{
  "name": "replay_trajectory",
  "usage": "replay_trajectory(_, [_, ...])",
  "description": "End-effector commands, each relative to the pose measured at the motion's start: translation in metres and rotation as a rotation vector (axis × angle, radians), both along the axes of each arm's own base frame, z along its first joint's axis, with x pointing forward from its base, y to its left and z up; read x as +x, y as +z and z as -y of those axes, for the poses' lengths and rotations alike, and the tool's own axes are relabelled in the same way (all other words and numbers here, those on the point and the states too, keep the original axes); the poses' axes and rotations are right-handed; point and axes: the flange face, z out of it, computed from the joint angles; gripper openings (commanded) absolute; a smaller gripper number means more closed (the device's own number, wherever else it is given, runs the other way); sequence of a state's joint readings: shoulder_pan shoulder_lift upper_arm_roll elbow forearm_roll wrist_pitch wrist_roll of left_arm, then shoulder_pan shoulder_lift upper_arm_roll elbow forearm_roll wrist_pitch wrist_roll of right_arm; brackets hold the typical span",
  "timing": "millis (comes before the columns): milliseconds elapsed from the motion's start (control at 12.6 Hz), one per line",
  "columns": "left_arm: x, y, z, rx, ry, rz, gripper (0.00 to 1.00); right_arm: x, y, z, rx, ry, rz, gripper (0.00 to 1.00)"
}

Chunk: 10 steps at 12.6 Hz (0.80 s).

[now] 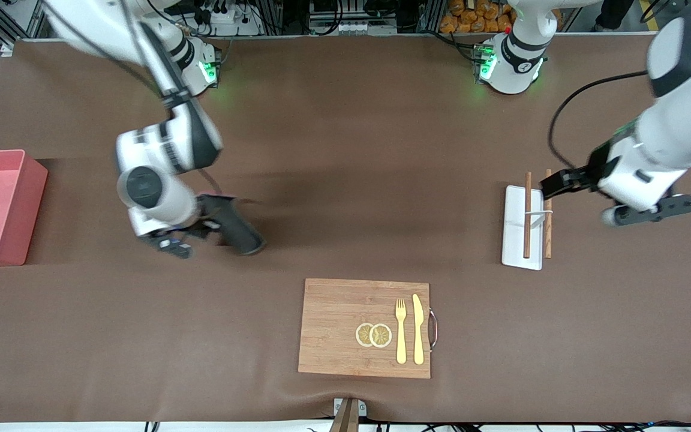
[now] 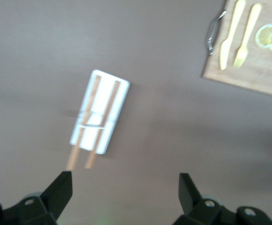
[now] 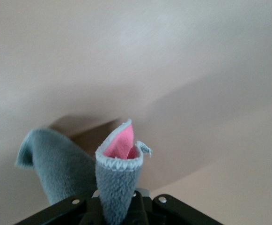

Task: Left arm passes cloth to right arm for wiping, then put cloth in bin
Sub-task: 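Carry the cloth toward the pink bin while the left gripper withdraws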

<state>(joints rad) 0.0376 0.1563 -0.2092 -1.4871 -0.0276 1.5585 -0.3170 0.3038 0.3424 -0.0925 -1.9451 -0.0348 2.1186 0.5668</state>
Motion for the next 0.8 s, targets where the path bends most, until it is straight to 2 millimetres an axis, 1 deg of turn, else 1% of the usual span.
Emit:
replay_trajectory(0, [-0.028, 0.026, -0.035, 0.018, -0.103, 0.012, 1.00, -0.002, 0.014, 0.089, 0.013, 0.153, -0.016, 0.00])
replay_trajectory(159, [-0.040, 0.047, -0.057, 0.015, -0.171, 0.036, 1.00, 0.001, 0.018, 0.184, 0.046, 0.306, -0.016, 0.00])
replay_trajectory(239, [-0.047, 0.056, -0.057, 0.022, -0.221, 0.037, 1.00, -0.001, 0.019, 0.221, 0.058, 0.379, -0.003, 0.00])
replay_trajectory(398, [-0.055, 0.062, -0.043, 0.042, -0.270, 0.030, 1.00, -0.004, 0.030, 0.289, 0.071, 0.505, 0.009, 0.00])
replay_trajectory(478, [-0.057, 0.065, -0.041, 0.066, -0.283, 0.028, 1.00, -0.004, 0.040, 0.314, 0.067, 0.566, 0.021, 0.00])
replay_trajectory(637, [-0.064, 0.074, -0.030, 0.070, -0.307, 0.043, 1.00, 0.001, 0.059, 0.355, 0.030, 0.708, 0.020, 0.00])
replay_trajectory(716, [-0.066, 0.077, -0.030, 0.074, -0.322, 0.048, 1.00, 0.004, 0.062, 0.360, 0.003, 0.741, 0.004, 0.00])
